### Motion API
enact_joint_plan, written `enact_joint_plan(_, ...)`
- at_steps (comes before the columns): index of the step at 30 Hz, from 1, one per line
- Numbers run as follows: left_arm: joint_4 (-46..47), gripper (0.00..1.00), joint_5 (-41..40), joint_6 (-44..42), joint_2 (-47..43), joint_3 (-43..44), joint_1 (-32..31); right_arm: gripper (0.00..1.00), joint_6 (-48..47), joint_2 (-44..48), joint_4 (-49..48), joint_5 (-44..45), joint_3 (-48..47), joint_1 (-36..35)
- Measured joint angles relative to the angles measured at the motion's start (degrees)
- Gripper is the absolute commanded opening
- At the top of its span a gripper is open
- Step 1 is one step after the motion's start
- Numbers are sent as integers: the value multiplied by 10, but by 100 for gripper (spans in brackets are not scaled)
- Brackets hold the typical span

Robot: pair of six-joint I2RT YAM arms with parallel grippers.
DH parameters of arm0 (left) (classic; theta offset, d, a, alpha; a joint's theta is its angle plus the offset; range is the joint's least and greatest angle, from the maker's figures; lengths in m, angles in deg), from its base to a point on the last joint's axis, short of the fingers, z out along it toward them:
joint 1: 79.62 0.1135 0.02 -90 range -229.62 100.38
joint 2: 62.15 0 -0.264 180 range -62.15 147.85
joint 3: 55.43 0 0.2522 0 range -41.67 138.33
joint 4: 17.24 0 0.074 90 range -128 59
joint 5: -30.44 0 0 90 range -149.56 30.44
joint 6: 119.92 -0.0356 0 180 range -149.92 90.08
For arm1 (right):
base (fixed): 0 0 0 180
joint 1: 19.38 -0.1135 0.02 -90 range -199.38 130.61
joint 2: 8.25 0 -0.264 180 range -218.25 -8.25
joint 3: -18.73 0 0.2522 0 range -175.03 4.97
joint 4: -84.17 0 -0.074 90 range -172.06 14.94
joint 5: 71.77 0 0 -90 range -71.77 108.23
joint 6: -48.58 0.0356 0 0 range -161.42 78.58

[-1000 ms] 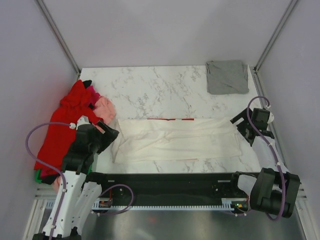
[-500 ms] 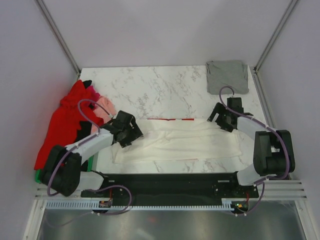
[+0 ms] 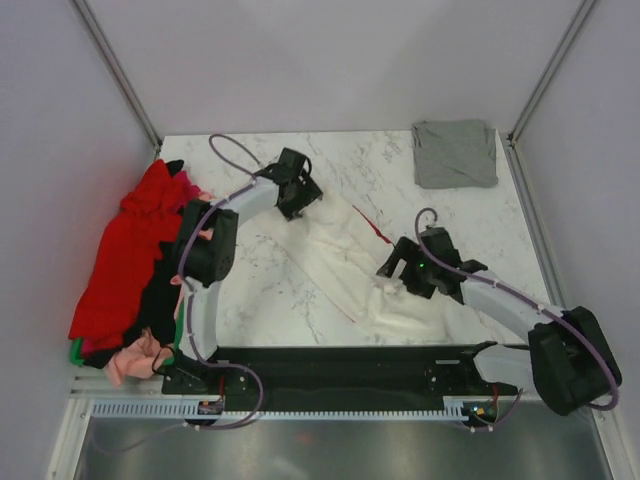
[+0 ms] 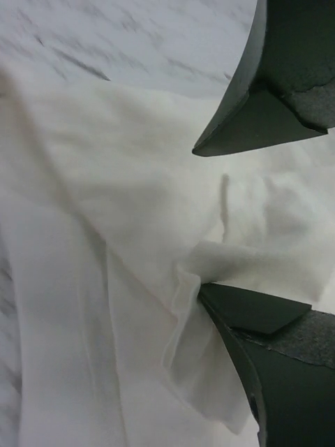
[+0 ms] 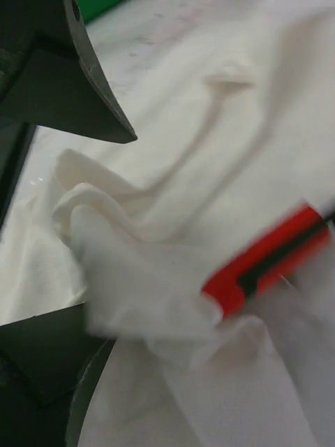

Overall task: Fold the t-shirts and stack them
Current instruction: Fold the tshirt

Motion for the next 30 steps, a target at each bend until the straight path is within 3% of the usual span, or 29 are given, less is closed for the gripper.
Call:
enact_joint_plan(3,-40,84,23,-3,165,259,3,98,90,45,48,-10,-12,-193)
enact_joint_plan(5,-63,88,56,-14,274,449,3,98,121,46,86,-11,-58,-280)
enact_joint_plan(7,-76,95,95,-28,363,620,3,98,132,46,135,0,-125,-319)
enact_joint_plan(9,-81,99,123,-42,374,656,3,98,124,43,170,22,-196,-327)
enact_joint_plan(12,-79,100,152,-72,306,592,4,98,91,20,209,71,-295,-324)
enact_joint_plan(18,-85,100,173,-140,54,393,34,98,6,-129,228,119,-428,-304)
enact_joint_plan(25,-77,100,156,-198,-277,145,145,98,-46,-330,216,107,-536,-284)
enact_joint_plan(30,-79,99,164,-231,-426,-35,133,98,-59,-446,183,43,-582,-266)
